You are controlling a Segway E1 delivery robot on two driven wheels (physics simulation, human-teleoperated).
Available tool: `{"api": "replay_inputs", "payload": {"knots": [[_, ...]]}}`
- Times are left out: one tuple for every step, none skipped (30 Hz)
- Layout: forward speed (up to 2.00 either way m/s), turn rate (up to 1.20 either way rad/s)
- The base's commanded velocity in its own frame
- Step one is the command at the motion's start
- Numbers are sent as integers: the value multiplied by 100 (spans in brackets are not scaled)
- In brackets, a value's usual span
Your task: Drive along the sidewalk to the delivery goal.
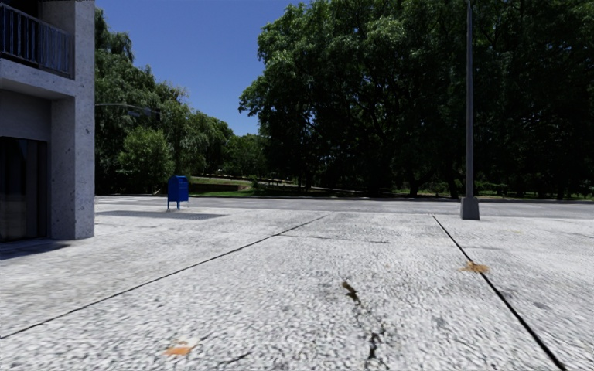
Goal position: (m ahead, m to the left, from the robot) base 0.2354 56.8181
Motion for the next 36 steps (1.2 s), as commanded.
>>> {"api": "replay_inputs", "payload": {"knots": [[200, 0], [200, 0], [200, 0], [200, 0], [200, 0], [200, 0], [200, 0], [200, 0], [200, 0], [200, 0], [200, 0], [200, 0], [200, 0], [200, 0], [200, 0], [200, 0], [200, 0], [200, 0], [200, 0], [200, 0], [200, 0], [200, 0], [200, 0], [200, 0], [200, 0], [200, 0], [200, 0], [200, 0], [200, 0], [200, 0], [200, 0], [200, 6], [200, 18], [200, 34], [200, 52], [200, 67]]}}
